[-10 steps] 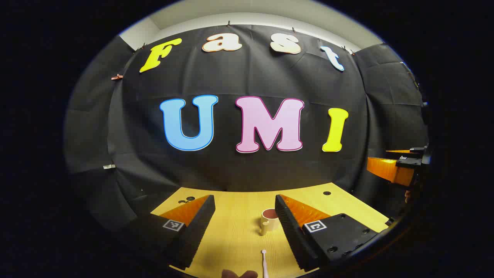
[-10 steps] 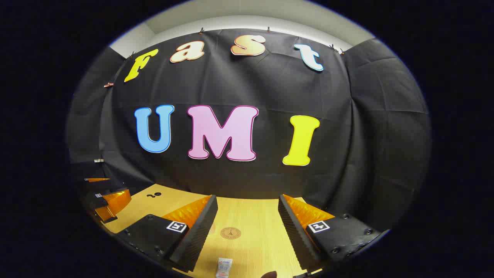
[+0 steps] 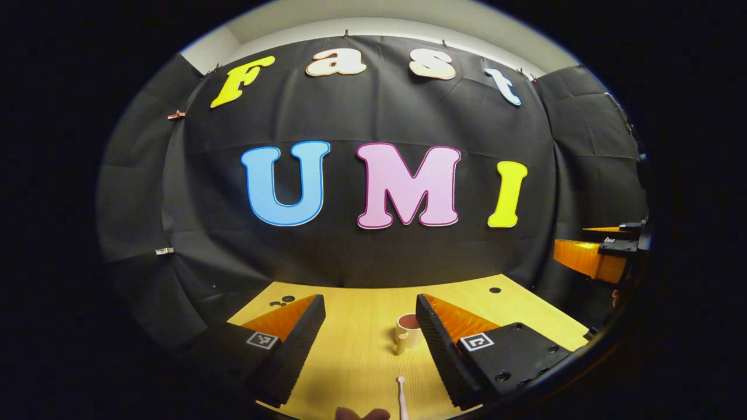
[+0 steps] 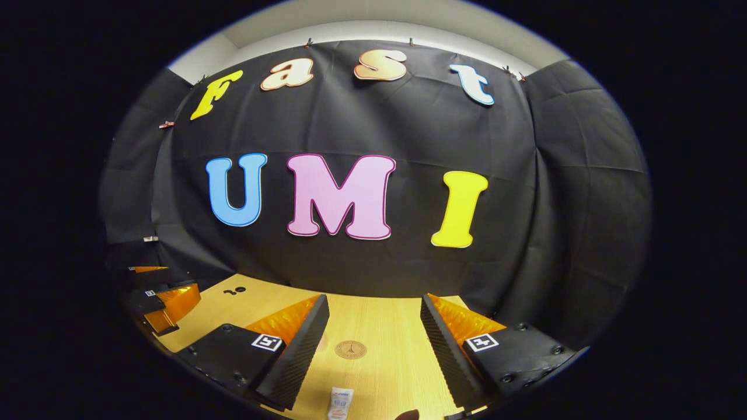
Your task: Put the toothbrush and toothpaste on the desktop into the cup, then pick up the cup and place it on the coaster on the desktop.
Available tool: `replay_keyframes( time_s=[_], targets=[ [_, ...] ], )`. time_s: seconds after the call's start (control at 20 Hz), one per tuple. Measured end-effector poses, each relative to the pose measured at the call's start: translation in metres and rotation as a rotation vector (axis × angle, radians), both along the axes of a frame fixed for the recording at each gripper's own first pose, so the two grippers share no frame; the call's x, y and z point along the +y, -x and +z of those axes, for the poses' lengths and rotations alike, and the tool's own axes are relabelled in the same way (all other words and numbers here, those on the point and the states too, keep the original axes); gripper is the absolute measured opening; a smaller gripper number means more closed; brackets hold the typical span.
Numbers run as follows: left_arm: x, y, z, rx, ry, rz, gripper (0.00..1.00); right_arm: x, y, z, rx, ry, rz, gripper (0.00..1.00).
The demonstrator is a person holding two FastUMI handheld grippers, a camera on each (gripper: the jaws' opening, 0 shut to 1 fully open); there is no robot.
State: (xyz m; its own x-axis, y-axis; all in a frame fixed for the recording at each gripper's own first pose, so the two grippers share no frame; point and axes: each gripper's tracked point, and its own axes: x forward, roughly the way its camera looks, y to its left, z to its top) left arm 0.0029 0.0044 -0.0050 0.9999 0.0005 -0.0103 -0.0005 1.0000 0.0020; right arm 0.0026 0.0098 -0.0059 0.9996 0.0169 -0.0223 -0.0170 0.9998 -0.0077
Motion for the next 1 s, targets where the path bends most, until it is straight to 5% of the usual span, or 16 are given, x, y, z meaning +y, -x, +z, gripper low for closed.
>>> replay_keyframes(
  time_s=[0.55,1.0],
  targets=[
    [0.013,-0.003,-0.016,0.039,-0.008,0.010,0.97,0.012,-0.005,-0.038,0.102,0.002,0.016,0.96],
    [0.034,-0.011,-0.028,0.062,-0.004,0.001,0.97,0.037,-0.006,-0.130,0.337,0.015,0.041,0.97]
  ],
)
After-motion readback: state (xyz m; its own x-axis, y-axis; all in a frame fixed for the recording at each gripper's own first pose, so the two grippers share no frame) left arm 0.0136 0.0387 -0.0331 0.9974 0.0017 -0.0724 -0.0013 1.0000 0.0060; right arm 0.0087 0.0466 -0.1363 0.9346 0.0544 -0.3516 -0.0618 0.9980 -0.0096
